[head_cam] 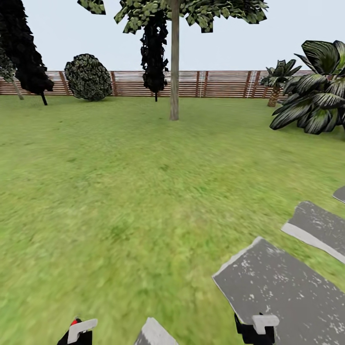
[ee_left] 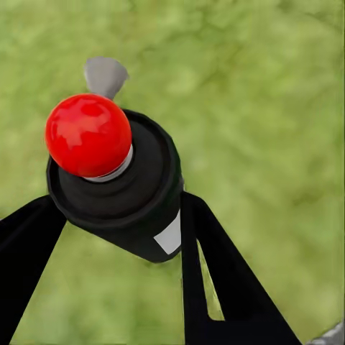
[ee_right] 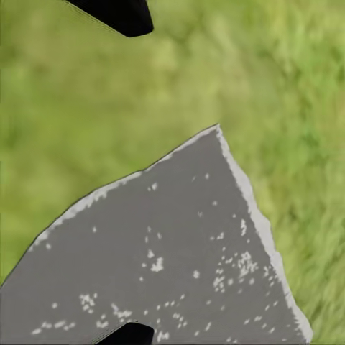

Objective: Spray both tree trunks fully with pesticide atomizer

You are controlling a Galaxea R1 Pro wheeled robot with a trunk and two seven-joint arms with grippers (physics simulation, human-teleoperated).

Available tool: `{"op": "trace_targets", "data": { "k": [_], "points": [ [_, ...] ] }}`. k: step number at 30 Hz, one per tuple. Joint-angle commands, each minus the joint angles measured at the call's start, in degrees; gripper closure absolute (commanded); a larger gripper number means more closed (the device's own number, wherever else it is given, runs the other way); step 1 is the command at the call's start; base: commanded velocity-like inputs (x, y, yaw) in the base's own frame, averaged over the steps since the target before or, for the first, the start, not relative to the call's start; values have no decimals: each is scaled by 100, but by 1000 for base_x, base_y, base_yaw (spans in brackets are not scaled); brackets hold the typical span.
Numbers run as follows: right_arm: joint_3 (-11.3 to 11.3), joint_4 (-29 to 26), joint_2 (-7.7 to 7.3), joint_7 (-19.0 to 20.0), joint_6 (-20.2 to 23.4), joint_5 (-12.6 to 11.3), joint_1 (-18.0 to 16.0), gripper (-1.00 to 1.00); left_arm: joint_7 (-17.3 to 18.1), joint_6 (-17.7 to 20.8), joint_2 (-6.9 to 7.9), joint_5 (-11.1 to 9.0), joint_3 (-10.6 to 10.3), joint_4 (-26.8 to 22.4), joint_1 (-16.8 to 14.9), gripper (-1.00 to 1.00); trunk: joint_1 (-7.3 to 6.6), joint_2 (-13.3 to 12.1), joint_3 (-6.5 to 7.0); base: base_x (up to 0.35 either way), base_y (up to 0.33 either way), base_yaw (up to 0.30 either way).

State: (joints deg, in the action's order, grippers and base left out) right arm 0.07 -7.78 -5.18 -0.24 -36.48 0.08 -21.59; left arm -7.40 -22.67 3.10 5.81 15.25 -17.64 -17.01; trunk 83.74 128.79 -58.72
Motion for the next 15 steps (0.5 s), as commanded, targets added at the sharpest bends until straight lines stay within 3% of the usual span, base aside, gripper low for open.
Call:
{"op": "trace_targets", "data": {
  "k": [1,15],
  "points": [
    [2,5,-1,-2,-17,1,-3,-100,-24,-19,-2,61,23,6,-4,100,2,1,-5,338,0,0],
    [2,5,-1,-2,-17,1,-3,-100,-24,-19,-2,61,22,6,-4,100,2,1,-5,338,0,0]
  ]
}}
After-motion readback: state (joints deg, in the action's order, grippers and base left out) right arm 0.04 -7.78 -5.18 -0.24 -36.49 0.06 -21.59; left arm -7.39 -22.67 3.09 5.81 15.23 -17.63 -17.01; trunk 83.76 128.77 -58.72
